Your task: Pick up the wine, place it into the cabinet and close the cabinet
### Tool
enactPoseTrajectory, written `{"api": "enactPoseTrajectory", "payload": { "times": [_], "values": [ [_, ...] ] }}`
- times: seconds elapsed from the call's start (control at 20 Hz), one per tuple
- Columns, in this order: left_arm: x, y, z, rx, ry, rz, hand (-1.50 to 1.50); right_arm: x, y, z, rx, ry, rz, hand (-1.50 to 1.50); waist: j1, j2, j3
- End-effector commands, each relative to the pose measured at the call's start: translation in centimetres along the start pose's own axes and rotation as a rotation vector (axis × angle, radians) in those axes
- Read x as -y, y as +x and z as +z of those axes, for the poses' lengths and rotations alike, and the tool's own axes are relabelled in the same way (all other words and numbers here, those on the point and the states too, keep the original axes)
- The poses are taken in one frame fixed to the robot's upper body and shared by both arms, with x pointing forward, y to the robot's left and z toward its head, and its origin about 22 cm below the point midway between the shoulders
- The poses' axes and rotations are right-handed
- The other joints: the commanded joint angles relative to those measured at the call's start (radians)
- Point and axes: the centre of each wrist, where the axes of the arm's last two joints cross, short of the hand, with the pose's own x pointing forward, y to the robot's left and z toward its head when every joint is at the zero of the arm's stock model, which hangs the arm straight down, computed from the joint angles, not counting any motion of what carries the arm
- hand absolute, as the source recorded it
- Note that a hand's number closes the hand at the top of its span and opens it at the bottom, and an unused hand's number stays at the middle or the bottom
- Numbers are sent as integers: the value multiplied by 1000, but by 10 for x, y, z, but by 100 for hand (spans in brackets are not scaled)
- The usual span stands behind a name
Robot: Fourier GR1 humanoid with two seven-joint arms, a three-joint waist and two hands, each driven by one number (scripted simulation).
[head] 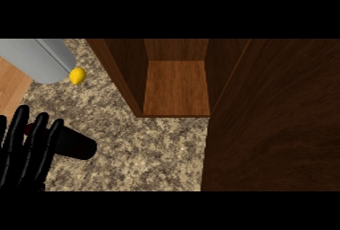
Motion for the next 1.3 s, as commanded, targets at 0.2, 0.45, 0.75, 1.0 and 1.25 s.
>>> {"api": "enactPoseTrajectory", "payload": {
  "times": [0.2, 0.45, 0.75, 1.0, 1.25],
  "values": [
    [-5, 20, -4, 9, 83, -6, -150, -3, 33, 0, 32, 0, -4, -150, 0, 1, 0],
    [-15, 25, 3, -18, 92, -16, -150, -4, 27, -5, 34, -25, -1, -150, 2, 1, 0],
    [-37, 24, 11, -15, 148, -77, -150, -12, 28, 6, 35, -48, 1, -150, 2, -1, -1],
    [-65, 33, 7, -1, 190, -82, -150, -1, 40, -1, 46, -43, 15, -150, 7, -1, -1],
    [-90, 20, 9, -39, 221, -90, -150, 1, 49, 17, 29, -24, 29, -150, 4, -3, -2]
  ]
}}
